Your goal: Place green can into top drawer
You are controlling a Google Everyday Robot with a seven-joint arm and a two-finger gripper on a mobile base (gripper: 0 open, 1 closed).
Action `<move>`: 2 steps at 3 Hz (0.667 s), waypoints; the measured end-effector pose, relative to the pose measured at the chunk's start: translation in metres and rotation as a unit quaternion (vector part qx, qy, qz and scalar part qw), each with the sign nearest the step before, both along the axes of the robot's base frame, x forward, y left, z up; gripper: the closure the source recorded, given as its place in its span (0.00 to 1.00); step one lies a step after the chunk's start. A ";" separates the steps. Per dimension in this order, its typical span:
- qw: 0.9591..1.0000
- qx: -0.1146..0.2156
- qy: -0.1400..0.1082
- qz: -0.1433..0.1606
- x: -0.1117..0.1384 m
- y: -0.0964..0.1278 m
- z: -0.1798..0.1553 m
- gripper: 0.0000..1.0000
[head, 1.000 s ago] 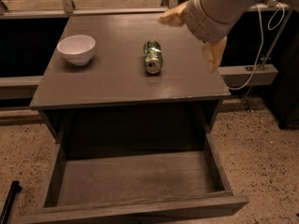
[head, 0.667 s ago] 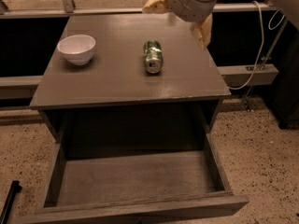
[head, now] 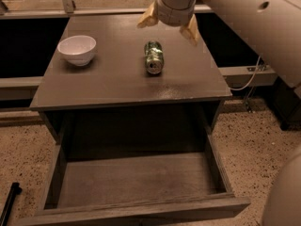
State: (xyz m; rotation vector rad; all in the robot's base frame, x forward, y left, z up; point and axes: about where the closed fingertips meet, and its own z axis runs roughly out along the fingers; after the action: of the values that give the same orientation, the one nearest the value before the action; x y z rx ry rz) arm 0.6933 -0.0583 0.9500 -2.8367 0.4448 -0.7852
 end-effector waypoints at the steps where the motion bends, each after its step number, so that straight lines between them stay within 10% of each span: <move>1: 0.999 -0.033 0.011 0.011 0.024 -0.007 -0.029 0.00; 2: 0.998 -0.050 0.025 0.024 0.038 -0.006 -0.054 0.00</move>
Offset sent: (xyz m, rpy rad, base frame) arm 0.0550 -0.0048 -0.0792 -0.1388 0.0786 0.0780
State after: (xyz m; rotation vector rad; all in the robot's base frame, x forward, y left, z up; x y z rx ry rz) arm 0.7316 -0.0643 0.8963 -2.9526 0.3537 -0.7494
